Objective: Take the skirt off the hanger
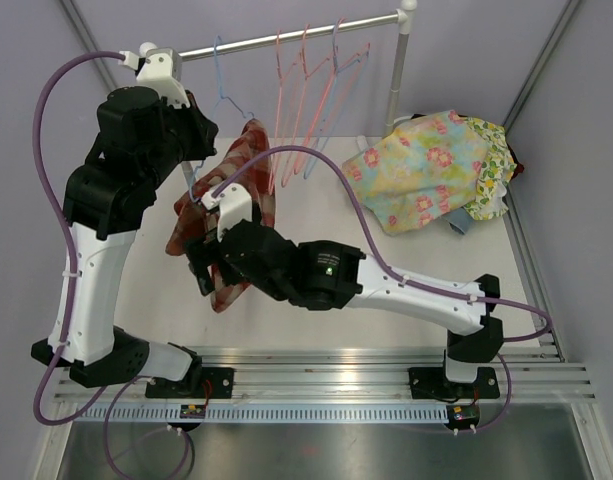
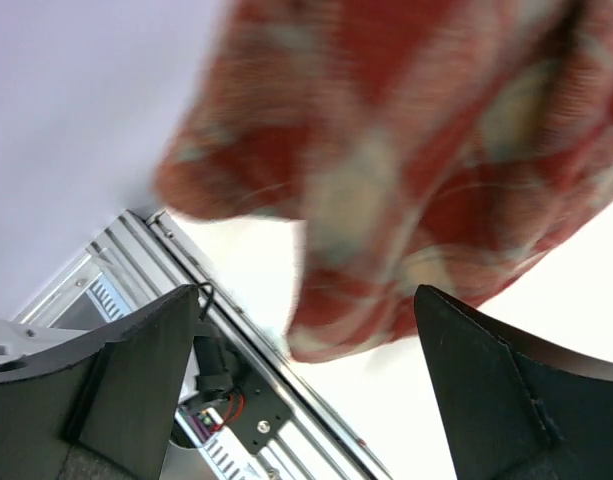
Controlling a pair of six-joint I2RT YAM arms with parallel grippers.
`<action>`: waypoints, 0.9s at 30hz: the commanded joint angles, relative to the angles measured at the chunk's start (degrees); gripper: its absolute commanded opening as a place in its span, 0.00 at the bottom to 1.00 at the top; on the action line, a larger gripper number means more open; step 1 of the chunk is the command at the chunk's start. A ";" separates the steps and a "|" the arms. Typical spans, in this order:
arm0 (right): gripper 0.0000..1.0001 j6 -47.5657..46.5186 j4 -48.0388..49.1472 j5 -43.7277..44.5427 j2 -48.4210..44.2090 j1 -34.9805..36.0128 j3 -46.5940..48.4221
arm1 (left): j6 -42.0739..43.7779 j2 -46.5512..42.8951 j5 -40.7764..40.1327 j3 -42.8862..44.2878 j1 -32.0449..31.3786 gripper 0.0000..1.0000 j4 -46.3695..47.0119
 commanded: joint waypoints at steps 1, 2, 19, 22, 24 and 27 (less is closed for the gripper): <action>0.97 0.61 -3.25 4.42 3.59 2.47 7.17 | -0.19 -2.82 1.83 -0.19 -0.49 0.00 5.20; 0.97 0.78 -3.61 4.42 4.21 2.82 8.13 | -0.10 -2.91 1.83 -0.19 -0.49 0.00 5.20; 0.26 -3.17 8.35 18.29 7.11 2.56 -4.52 | -1.06 -5.19 4.90 1.30 -0.49 0.00 5.90; 0.00 -1.24 4.05 20.07 8.79 2.83 -0.57 | -0.19 -4.84 3.94 2.44 -0.49 0.00 5.65; 0.00 -1.76 4.12 21.29 6.43 4.23 -1.78 | 0.95 -4.32 2.45 3.32 -0.49 0.00 4.68; 0.00 -2.21 4.56 25.51 -0.16 7.30 -8.27 | 2.09 -4.14 -2.11 3.32 -0.49 0.00 4.41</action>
